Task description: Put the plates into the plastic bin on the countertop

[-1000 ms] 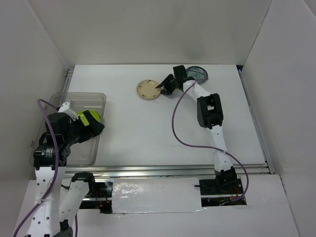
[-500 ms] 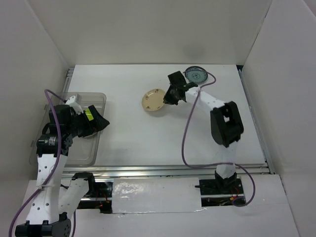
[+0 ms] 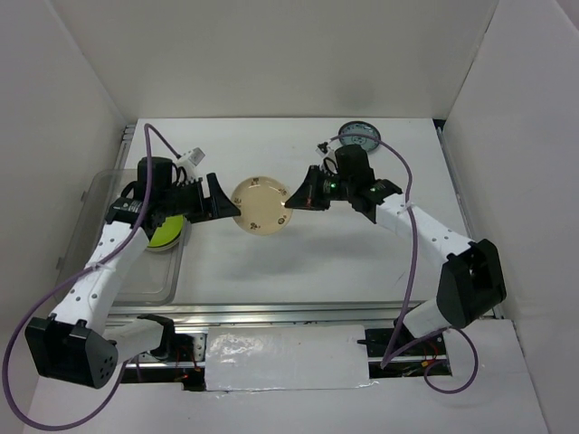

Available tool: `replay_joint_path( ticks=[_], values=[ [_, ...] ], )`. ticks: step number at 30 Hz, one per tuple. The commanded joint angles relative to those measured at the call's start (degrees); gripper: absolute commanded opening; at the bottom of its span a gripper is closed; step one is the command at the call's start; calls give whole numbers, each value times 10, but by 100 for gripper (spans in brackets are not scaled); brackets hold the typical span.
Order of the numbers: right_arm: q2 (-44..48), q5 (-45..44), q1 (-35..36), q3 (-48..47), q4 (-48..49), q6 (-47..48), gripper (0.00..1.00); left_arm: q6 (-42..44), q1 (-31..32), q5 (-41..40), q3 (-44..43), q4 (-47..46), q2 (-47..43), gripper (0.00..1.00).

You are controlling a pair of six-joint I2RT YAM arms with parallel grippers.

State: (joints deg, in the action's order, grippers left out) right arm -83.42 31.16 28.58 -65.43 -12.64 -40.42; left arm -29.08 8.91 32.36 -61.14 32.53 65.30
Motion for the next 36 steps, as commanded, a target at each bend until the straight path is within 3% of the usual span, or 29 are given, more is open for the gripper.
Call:
replay_joint_path(
  ticks=[1, 2, 3, 4, 6, 10, 11, 12, 14, 15, 16, 17, 18, 23, 29, 36],
  values=[
    [11, 86, 3, -4, 69, -13, 0, -4, 8, -23, -31, -21, -8, 76],
    [12, 85, 4, -4, 71, -15, 0, -5, 10, -27, -29, -25, -9, 62],
    [12, 85, 5, -3, 73, -17, 0, -9, 13, -38, -31, -25, -8, 34],
    [17, 84, 5, -3, 73, -18, 0, -12, 13, -44, -34, -20, -8, 25],
    [19, 89, 6, 1, 82, -25, 0, -12, 16, -60, -43, -13, -3, 15],
    [30, 102, 7, 5, 93, -32, 0, -18, 16, -70, -53, -7, 8, 19],
    [32, 106, 7, 7, 94, -32, 0, -19, 15, -71, -55, -12, 12, 15],
    [33, 109, 7, 7, 97, -32, 0, -26, 15, -70, -53, -18, 13, 0],
    [37, 117, 5, 15, 108, -34, 1, -34, 14, -75, -47, -30, 7, 0],
    [40, 125, 2, 20, 113, -36, 11, -52, 14, -84, -43, -47, 2, 0],
    [44, 129, -1, 24, 118, -36, 34, -62, 10, -106, -37, -53, -12, 0],
    [45, 129, -4, 33, 122, -38, 95, -74, -4, -120, -27, -55, -20, 0],
    [48, 116, -11, 38, 118, -36, 100, -97, -16, -134, -22, -50, -28, 0],
    [79, 9, -84, 84, 33, -6, 100, -180, -155, -298, 3, 31, -86, 0],
    [128, 11, -143, 173, 45, 12, 100, -256, -290, -366, 87, 25, -119, 0],
    [170, 56, -183, 207, 45, 31, 100, -276, -304, -411, 102, -5, -51, 0]
  ],
)
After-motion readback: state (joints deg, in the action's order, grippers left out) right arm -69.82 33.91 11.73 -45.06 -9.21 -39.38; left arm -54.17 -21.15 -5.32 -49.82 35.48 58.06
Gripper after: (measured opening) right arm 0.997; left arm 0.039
